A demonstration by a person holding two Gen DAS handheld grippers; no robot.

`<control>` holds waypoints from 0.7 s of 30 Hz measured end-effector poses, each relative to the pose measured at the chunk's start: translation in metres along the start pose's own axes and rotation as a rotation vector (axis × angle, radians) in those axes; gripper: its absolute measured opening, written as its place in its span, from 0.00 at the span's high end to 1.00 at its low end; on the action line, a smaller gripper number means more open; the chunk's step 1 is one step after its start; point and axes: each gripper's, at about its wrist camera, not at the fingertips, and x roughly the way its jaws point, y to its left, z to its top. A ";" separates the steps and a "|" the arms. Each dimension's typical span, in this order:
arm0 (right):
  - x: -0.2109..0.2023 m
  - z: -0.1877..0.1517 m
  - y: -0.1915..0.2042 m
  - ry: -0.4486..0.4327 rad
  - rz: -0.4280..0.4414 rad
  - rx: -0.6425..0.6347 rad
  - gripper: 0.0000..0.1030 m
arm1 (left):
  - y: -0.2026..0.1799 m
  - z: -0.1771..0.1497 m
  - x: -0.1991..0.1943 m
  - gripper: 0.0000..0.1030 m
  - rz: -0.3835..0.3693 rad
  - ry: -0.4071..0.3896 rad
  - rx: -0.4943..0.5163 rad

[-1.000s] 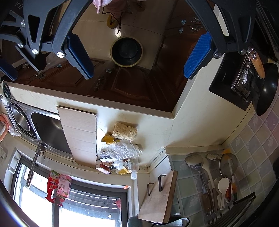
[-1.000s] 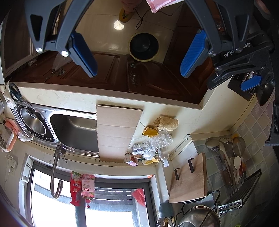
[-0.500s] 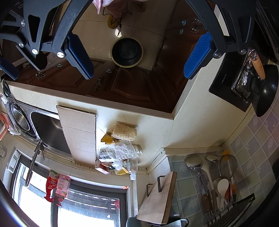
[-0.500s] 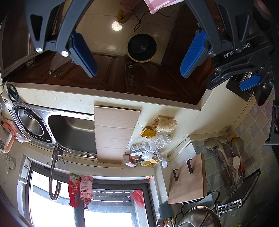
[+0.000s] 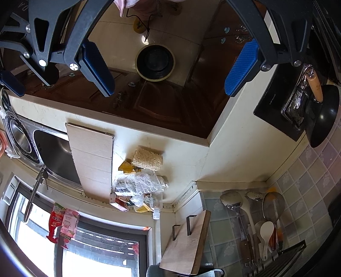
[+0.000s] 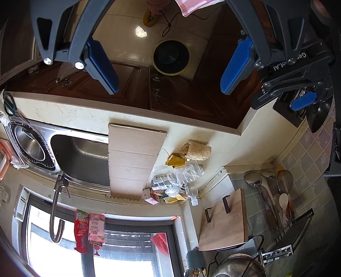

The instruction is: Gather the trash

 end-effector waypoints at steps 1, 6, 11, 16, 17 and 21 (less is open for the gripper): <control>0.001 0.001 -0.002 0.001 0.005 -0.003 0.06 | -0.001 0.001 0.001 0.02 0.003 0.001 -0.003; 0.007 0.005 -0.008 0.014 0.032 -0.017 0.06 | -0.003 0.002 0.005 0.02 0.012 0.013 -0.020; 0.012 0.008 -0.013 0.023 0.066 -0.034 0.06 | -0.003 0.002 0.009 0.02 0.000 0.034 -0.053; 0.014 0.013 -0.014 0.013 0.092 -0.052 0.06 | -0.001 0.002 0.012 0.02 -0.019 0.035 -0.078; 0.015 0.014 -0.014 0.013 0.094 -0.054 0.06 | 0.000 0.003 0.013 0.02 -0.027 0.039 -0.083; 0.021 0.017 -0.016 0.020 0.097 -0.053 0.06 | -0.001 0.007 0.025 0.02 -0.068 0.096 -0.077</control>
